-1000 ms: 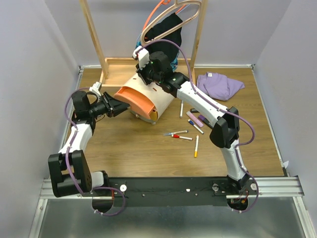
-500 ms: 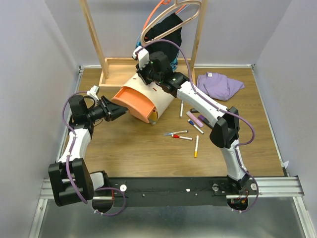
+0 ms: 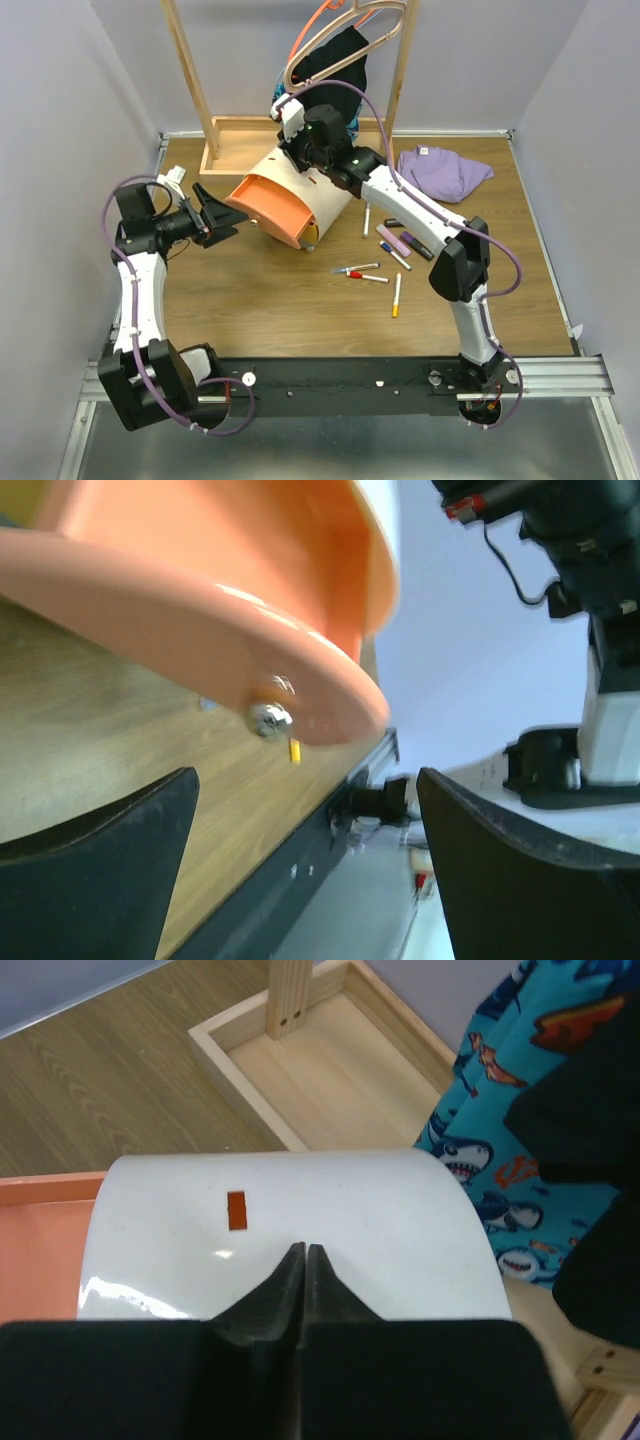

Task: Sort the stationery into containers
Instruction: Open the drawer in the storage box, then pick up the pen from the center of the board.

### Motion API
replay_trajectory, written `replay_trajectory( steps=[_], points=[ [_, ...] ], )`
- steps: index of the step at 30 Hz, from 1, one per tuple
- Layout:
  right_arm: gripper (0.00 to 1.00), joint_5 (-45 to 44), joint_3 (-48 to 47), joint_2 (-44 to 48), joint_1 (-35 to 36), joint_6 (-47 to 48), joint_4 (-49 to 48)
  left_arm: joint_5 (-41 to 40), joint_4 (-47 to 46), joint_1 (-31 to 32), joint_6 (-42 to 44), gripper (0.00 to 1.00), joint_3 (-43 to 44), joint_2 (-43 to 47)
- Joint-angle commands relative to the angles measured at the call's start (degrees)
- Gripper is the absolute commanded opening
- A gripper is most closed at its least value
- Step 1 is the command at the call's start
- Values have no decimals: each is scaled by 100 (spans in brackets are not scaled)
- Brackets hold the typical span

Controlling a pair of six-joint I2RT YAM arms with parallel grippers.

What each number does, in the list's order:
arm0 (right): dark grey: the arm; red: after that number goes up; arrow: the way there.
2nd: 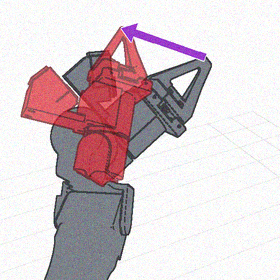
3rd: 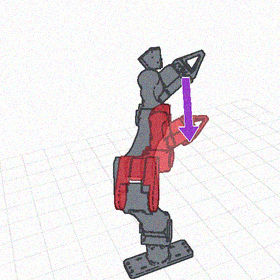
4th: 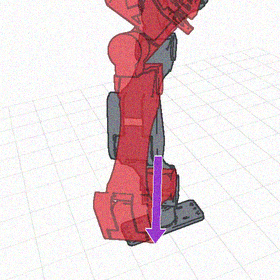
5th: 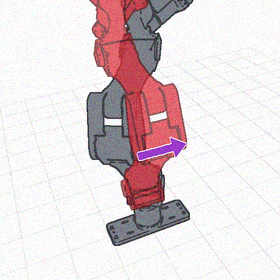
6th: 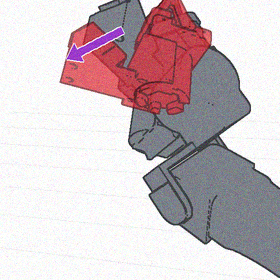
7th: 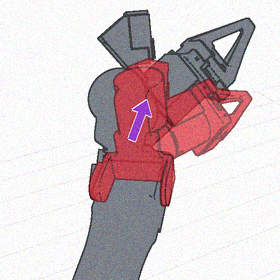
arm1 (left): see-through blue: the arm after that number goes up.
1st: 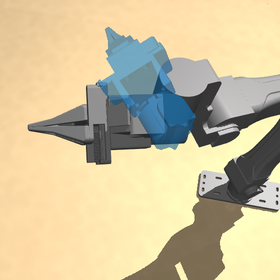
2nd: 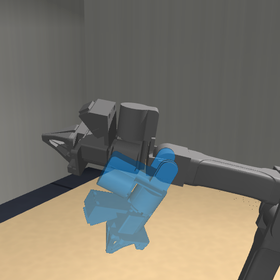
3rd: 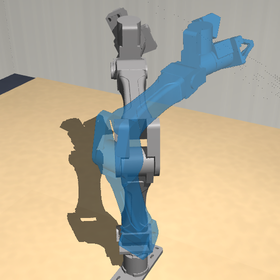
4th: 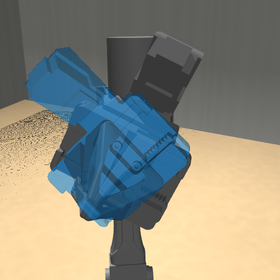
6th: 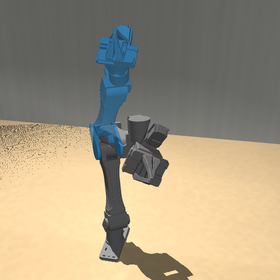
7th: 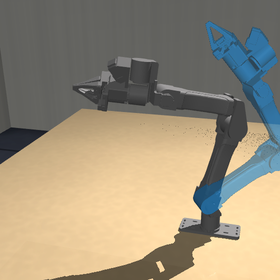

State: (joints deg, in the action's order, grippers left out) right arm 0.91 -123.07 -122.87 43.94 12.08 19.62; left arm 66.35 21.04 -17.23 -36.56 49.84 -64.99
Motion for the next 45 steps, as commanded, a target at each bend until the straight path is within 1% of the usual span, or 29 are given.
replay_trajectory(
  steps=[1, 2, 3, 4, 5, 6, 7, 8, 9, 10, 11, 12, 13, 14, 15, 16, 18, 19, 20, 21, 23, 25, 28, 31, 32, 35, 38, 41, 45],
  points=[
    [35, -599, 748, 526, 18, 84, 1264, 494, 2964, -113, 2918, 99, 1149, 268],
    [43, -635, 966, 797, 26, 93, 1255, 415, 3368, -122, 3231, 99, 1298, 320],
    [55, -688, 1117, 939, 27, 111, 1246, 275, 3441, -105, 3425, 99, 1308, 373],
    [59, -784, 1266, 1088, 27, 137, 1238, -92, 3486, -113, 3540, 99, 1291, 425],
    [63, -811, 1407, 1455, 18, 146, 1246, -322, 3530, -113, 3628, 99, 1265, 522],
    [66, -785, 1808, 1641, 18, 181, 1316, -524, 3547, -113, 3795, 99, 1256, 566],
    [66, -585, 2021, 1887, 26, 320, 1386, -935, 3548, -113, 3857, 99, 1247, 619],
    [66, -478, 2302, 2107, 18, 400, 1448, -1148, 3539, -113, 3910, 99, 1212, 715],
    [67, -338, 2801, 2588, 9, 497, 1631, -1333, 3521, -113, 3963, 99, 1212, 759],
    [67, 98, 3101, 2810, 9, 715, 1737, -1457, 3521, -113, 4015, 99, 1203, 812],
    [67, 390, 3365, 3038, 9, 900, 1886, -1397, 3730, -122, 4112, 99, 1255, 865],
    [64, 732, 3620, 3554, 9, 1163, 2219, -1344, 3697, -114, 4269, 99, 1230, 918],
    [63, 1284, 4284, 3820, 9, 1679, 2326, -1318, 3540, -113, 4045, 99, 1134, 1014],
    [63, 1481, 4630, 4162, 18, 1945, 2388, -1370, 3226, -122, 3799, 99, 924, 1180],
    [63, 1630, 5051, 4444, 18, 2139, 2319, -1318, 3118, -122, 3500, 99, 835, 1234],
    [63, 1684, 5630, 4969, 18, 2419, 2310, -1291, 3013, -131, 3332, 99, 747, 1287],
    [63, 1615, 6065, 5272, 18, 2728, 2327, -1334, 2696, -192, 3077, 99, 553, 1401],
    [63, 1571, 6188, 5412, 18, 3052, 2362, -1431, 2634, -227, 2884, 99, 518, 1428],
    [62, 1449, 6424, 5457, 18, 3212, 2389, -1510, 2590, -254, 2856, 99, 491, 1437],
    [59, 1404, 6522, 5501, 18, 3396, 2363, -1876, 2590, -272, 2873, 99, 491, 1437],
    [58, 1386, 6846, 5572, 18, 3862, 2214, -2273, 2520, -280, 2987, 99, 456, 1506],
    [57, 1394, 7015, 5520, 18, 4187, 1845, -2852, 2458, -324, 2830, 99, 473, 1507],
    [56, 1596, 7077, 5116, -113, 4381, 1528, -2785, 2248, -333, 2838, 98, 518, 1647],
    [55, 1895, 7060, 4659, -403, 4382, 1273, -2803, 1905, -342, 2645, 99, 500, 1832],
    [55, 2078, 7025, 4562, -482, 4400, 1247, -2716, 1939, -368, 2593, 99, 604, 1754],
    [55, 2238, 6893, 4210, -711, 4584, 1203, -2522, 2010, -526, 2531, 99, 728, 1613],
    [56, 2343, 6840, 3955, -931, 4742, 1001, -2583, 1782, -553, 2566, 99, 563, 1578],
    [56, 2519, 6726, 3631, -1177, 4673, 834, -2531, 1658, -728, 2285, 99, 430, 1472],
    [53, 2757, 6585, 3244, -1379, 4576, 623, -2477, 1711, -939, 2302, 99, 412, 1402]
  ],
)
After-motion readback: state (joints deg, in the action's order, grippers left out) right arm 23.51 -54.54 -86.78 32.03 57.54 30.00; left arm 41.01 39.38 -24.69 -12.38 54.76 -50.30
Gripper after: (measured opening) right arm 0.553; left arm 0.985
